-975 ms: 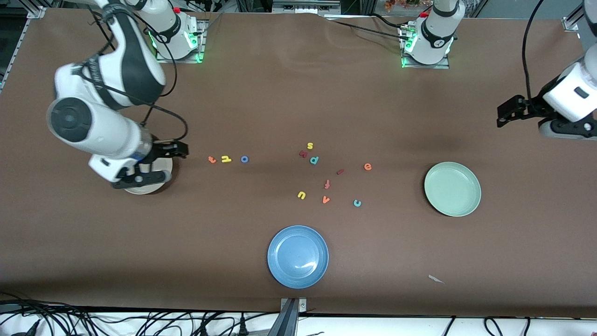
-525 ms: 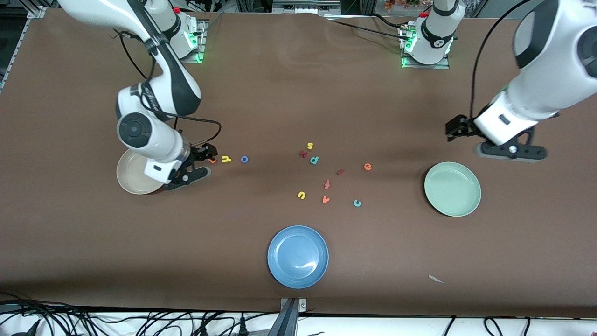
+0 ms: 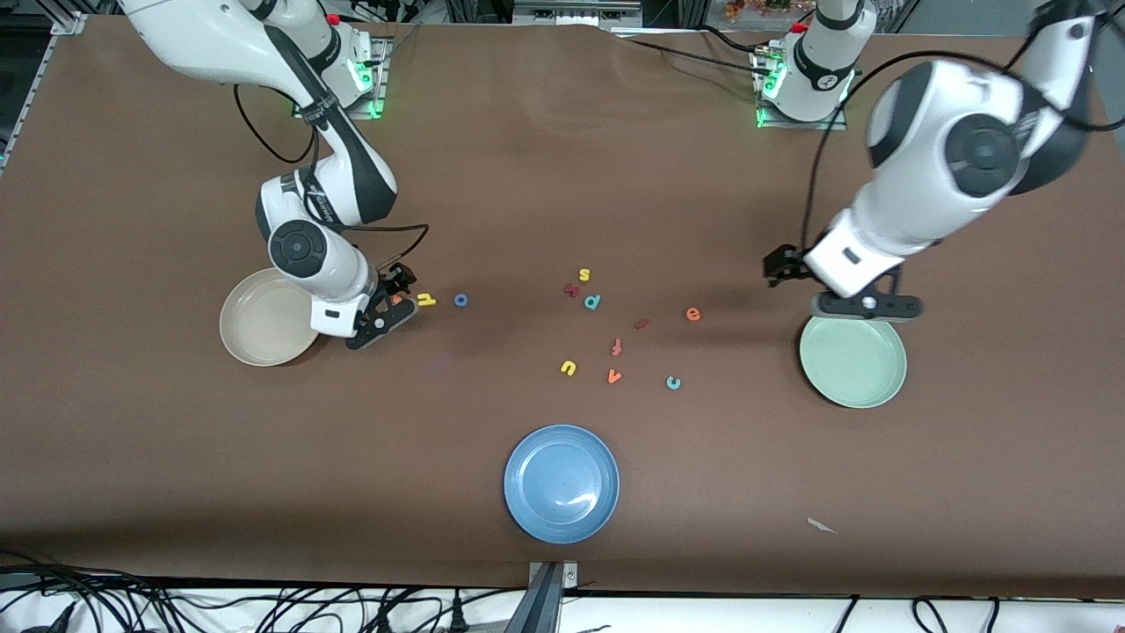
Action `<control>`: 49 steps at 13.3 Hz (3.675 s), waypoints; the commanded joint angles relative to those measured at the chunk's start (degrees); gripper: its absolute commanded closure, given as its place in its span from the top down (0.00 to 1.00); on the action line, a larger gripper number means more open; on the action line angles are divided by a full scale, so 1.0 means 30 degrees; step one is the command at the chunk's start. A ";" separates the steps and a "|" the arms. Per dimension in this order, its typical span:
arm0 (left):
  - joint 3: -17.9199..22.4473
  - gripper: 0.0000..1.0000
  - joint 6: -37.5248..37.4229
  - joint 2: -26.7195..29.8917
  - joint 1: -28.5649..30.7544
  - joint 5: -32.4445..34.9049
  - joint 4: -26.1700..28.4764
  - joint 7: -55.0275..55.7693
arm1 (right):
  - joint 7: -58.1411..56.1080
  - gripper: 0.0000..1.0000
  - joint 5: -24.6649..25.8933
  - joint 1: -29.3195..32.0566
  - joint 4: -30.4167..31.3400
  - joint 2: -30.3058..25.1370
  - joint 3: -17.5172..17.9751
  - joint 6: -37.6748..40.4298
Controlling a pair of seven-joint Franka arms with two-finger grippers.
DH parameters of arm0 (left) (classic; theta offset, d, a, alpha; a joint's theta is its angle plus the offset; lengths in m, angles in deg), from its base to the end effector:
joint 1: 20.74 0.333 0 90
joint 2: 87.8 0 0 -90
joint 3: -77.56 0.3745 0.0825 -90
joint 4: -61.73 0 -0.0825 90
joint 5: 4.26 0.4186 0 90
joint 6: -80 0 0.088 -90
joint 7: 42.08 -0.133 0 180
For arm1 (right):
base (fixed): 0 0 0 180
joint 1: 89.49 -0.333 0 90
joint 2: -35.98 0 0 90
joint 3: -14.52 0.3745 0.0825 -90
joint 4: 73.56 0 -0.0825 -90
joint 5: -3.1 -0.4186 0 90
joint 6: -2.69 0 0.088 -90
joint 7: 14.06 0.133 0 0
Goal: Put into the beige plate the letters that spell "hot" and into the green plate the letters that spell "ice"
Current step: 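Reach both grippers down to the two orange letters, then place the orange letter on the white plate while the left gripper grasps, then place the orange e on the green plate while the right gripper reaches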
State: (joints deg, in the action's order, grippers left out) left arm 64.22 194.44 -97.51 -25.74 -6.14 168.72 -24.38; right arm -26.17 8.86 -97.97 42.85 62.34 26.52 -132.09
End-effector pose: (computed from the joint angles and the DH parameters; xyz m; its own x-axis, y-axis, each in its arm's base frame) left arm 0.6064 -0.1974 0.4404 0.9985 0.0040 -0.0547 0.0069 -0.9985 0.0542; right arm 0.5911 0.2152 0.2104 0.8012 0.5870 -0.1162 0.5847 -0.8093 -0.0563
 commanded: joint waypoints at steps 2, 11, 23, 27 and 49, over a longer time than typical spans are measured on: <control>-0.0445 1.00 0.2601 -0.1938 -0.1112 0.1415 0.1105 0.3437 | -0.0067 0.49 0.0363 0.0131 0.0423 0.0179 0.0161 -0.0571; -0.0445 1.00 0.6912 -0.7628 -0.2113 0.2821 0.0988 0.5291 | 0.0081 0.47 0.0363 0.0131 0.1361 0.0735 0.0161 -0.2357; -0.0503 0.70 0.6883 -0.8715 -0.2230 0.3351 0.0871 0.5320 | 0.0925 0.08 0.0275 0.0189 0.1450 -0.0196 0.0074 -0.2129; -0.0504 0.60 0.6941 -0.9182 -0.2523 0.3292 0.0228 0.5583 | 0.1049 0.08 0.0158 0.0248 0.0542 -0.1984 -0.1911 0.0804; -0.0416 0.22 0.1114 -0.7869 -0.1356 0.3469 -0.2646 0.2750 | 0.2132 0.98 -0.0047 0.2504 -0.1188 -0.0670 -0.2657 0.2857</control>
State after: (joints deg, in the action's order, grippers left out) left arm 63.17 201.27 -122.84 -31.92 2.41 162.11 -12.52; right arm -20.65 8.90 -90.67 38.99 61.68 15.94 -124.95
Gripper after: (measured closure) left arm 0.718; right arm 0.013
